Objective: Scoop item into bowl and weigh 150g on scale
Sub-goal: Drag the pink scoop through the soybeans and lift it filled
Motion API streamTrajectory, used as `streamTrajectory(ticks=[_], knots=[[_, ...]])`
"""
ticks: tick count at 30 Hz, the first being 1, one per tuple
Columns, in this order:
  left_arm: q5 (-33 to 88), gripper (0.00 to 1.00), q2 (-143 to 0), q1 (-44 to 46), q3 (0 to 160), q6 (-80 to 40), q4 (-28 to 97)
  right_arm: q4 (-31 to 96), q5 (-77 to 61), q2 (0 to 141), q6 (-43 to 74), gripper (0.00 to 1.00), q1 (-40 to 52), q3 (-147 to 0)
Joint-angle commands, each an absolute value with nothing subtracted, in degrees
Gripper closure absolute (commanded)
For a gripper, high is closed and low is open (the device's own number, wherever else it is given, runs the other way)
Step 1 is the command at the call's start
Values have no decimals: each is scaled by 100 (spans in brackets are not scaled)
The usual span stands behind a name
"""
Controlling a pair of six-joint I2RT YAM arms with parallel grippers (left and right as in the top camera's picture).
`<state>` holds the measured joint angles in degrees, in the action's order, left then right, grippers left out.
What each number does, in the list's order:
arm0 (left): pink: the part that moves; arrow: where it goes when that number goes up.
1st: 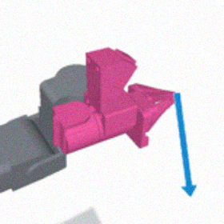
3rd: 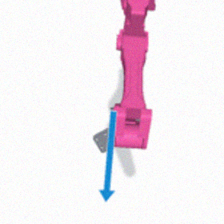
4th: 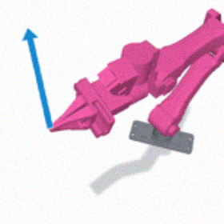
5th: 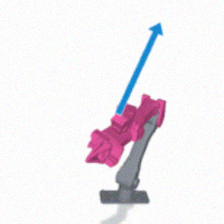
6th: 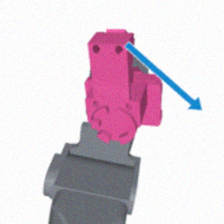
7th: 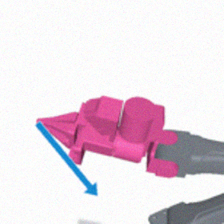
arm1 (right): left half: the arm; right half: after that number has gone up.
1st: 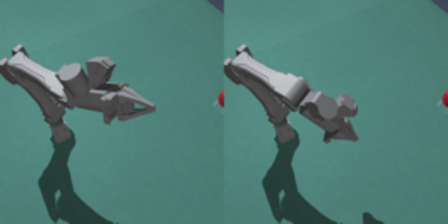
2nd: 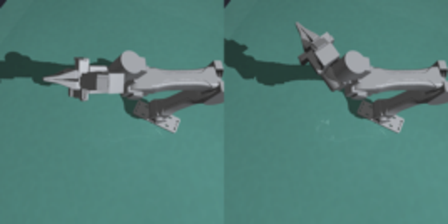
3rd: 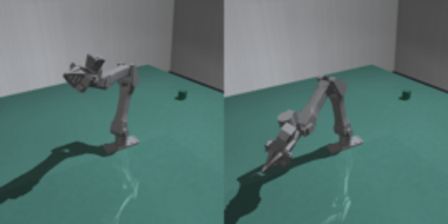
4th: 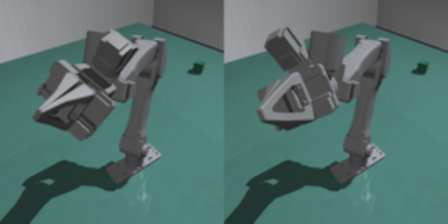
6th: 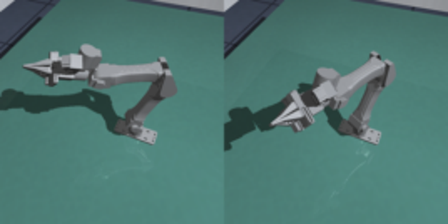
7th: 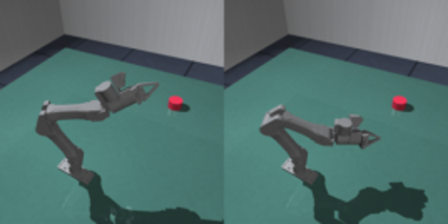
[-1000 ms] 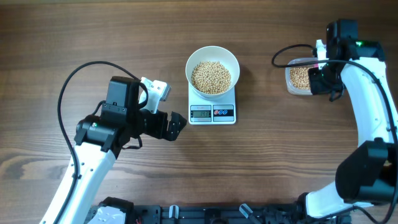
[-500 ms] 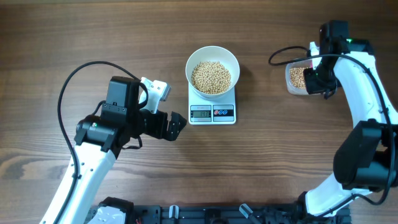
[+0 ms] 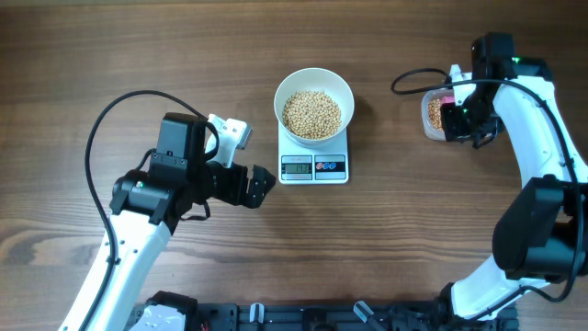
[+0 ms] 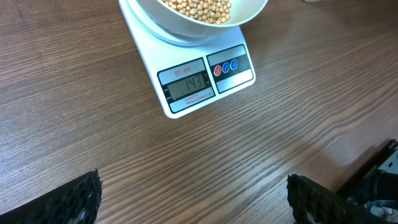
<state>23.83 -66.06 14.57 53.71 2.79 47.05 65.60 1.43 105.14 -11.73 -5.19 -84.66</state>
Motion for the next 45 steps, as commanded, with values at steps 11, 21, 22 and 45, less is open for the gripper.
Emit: streamTrajectory(ticks=[11, 21, 22, 45], knots=[[2370, 0, -6635, 1424, 5369, 410, 4696, 6696, -913, 10665, -1033, 96, -537, -8429], [2370, 0, -6635, 1424, 5369, 410, 4696, 6875, -1896, 10665, -987, 96, -1142, -8429], [2370, 0, -6635, 1424, 5369, 408, 4696, 6906, -2040, 10665, -987, 96, -1267, -8429], [2370, 0, -6635, 1424, 5369, 408, 4696, 7177, -3068, 10639, -1052, 96, -2460, -8447]])
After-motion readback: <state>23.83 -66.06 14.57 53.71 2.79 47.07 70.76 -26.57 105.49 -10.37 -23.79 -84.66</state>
